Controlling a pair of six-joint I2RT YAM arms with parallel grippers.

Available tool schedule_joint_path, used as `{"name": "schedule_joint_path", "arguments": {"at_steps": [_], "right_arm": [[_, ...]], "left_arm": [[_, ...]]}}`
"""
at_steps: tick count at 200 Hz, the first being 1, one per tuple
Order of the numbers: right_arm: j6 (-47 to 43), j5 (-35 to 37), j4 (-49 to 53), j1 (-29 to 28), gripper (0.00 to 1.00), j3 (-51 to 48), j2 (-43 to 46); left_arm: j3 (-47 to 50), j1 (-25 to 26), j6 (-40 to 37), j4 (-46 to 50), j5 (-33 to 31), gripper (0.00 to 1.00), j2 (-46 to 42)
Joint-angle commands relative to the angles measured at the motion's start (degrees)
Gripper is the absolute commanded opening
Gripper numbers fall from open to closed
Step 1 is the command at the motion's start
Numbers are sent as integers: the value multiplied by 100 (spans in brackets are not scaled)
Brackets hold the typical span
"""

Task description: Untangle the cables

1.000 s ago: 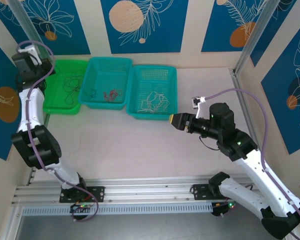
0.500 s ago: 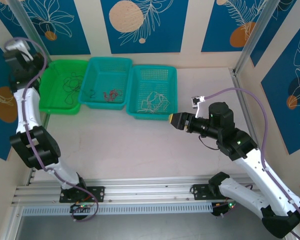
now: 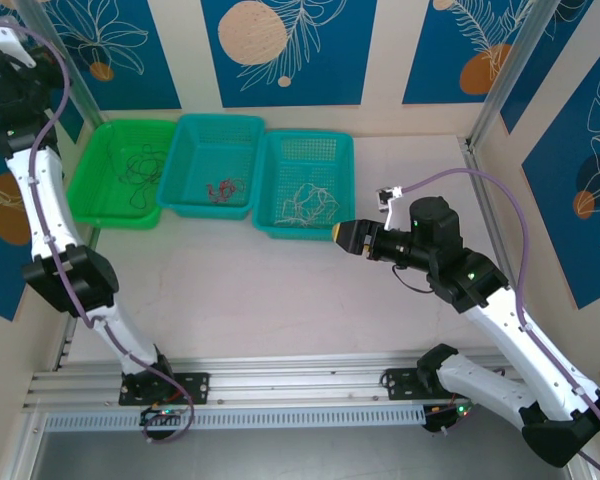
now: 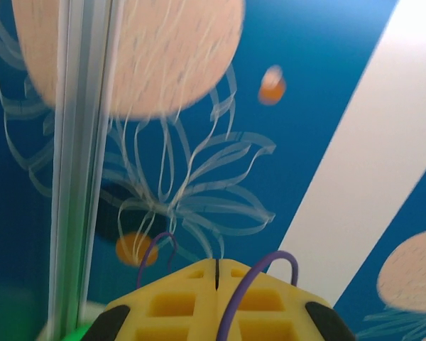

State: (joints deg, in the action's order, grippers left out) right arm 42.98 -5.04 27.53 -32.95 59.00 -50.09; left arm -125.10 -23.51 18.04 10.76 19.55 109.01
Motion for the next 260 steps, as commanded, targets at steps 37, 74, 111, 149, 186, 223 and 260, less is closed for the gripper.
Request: {"name": "schedule_joint_path", "arguments": {"at_steps": [37, 74, 111, 149, 186, 223, 260], "right_arm": [[55, 60, 2, -148, 61, 103, -82], [68, 148, 53, -168, 61, 53, 7], [112, 195, 86, -176, 61, 27, 8], [109, 690, 35, -182, 61, -148, 180], [-97, 2419, 646, -20, 62, -389, 443], [-905, 2753, 360, 655, 70, -967, 611], [-1470, 3008, -784, 1409, 93, -1910, 617]], "left_arm": [[1378, -40, -309, 252, -266, 0, 518], [1942, -49, -192, 217, -311, 12, 907], [2416, -14, 118, -216, -22, 92, 711], [3282, 74, 350, -819, 127, 97, -330], [4909, 452, 421, -1336, 150, 99, -1893], [6622, 1619, -543, -1102, -459, 100, -3715], [8247, 3048, -1159, -1211, -1260, 100, -5133]]}}
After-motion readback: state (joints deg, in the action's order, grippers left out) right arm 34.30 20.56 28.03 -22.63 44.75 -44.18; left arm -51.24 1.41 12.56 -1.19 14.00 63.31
